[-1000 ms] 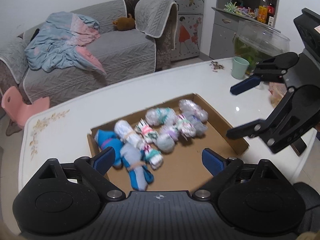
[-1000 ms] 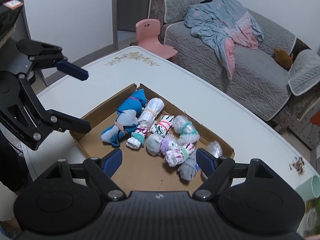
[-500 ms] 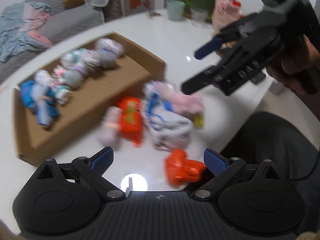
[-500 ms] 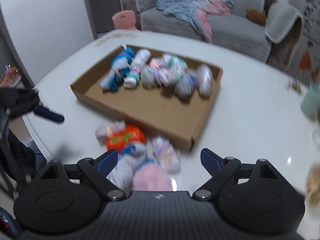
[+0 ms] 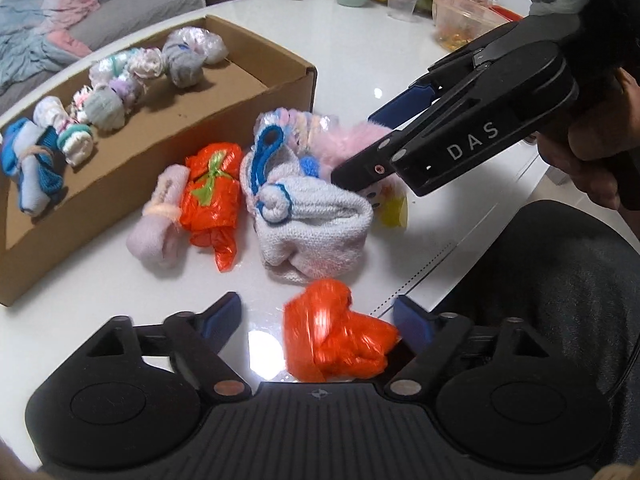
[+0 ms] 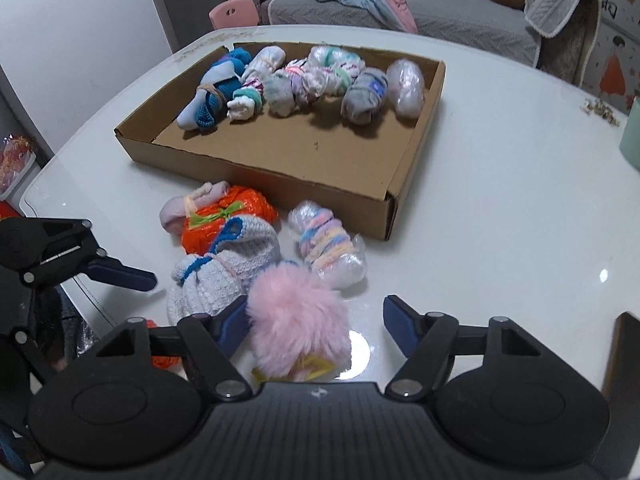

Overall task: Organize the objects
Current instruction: 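Grasp the orange plastic bundle with the left gripper while the right grasps the pink fluffy pompom, then carry the orange bundle and pink pompom into the box with both grippers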

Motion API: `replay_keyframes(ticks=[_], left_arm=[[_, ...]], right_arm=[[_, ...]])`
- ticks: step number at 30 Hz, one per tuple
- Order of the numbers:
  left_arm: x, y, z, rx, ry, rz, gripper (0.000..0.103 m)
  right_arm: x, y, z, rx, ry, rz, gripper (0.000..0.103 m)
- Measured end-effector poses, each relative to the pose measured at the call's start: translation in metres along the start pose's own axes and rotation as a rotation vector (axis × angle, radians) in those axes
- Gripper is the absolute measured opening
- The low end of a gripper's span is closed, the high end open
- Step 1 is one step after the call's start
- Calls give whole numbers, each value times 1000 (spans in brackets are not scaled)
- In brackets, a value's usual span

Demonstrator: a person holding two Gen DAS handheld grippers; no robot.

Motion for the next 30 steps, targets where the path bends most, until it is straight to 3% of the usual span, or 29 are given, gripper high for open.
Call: replay_keyframes(ticks=[4, 8, 14, 22, 30], left_arm=[[1, 0, -1, 22, 2, 24, 74], [-5, -2, -3, 26, -1, 7, 50], [-12, -2, -6, 19, 3, -2, 39], [-21, -4, -15, 27, -2, -2, 35], [-56, -24, -54, 32, -29, 34, 35]], right_arm=[[0, 4, 4, -6, -21, 11, 57], [0, 5, 4, -13, -37, 25, 38], [2, 5, -1, -12, -44, 31, 35], [12, 7, -12, 2, -43, 61, 35], [19, -2, -31, 36, -36, 57, 35]])
Point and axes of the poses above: each gripper's, at about its wrist camera, not at the fingertips, and z roughly the way its jaws point, x to its right, y to its underside, the point moved 1 cm from there along z, roughly the way its jaws point, and after that the axes turned 2 degrees about z, right-handed, at the moved point
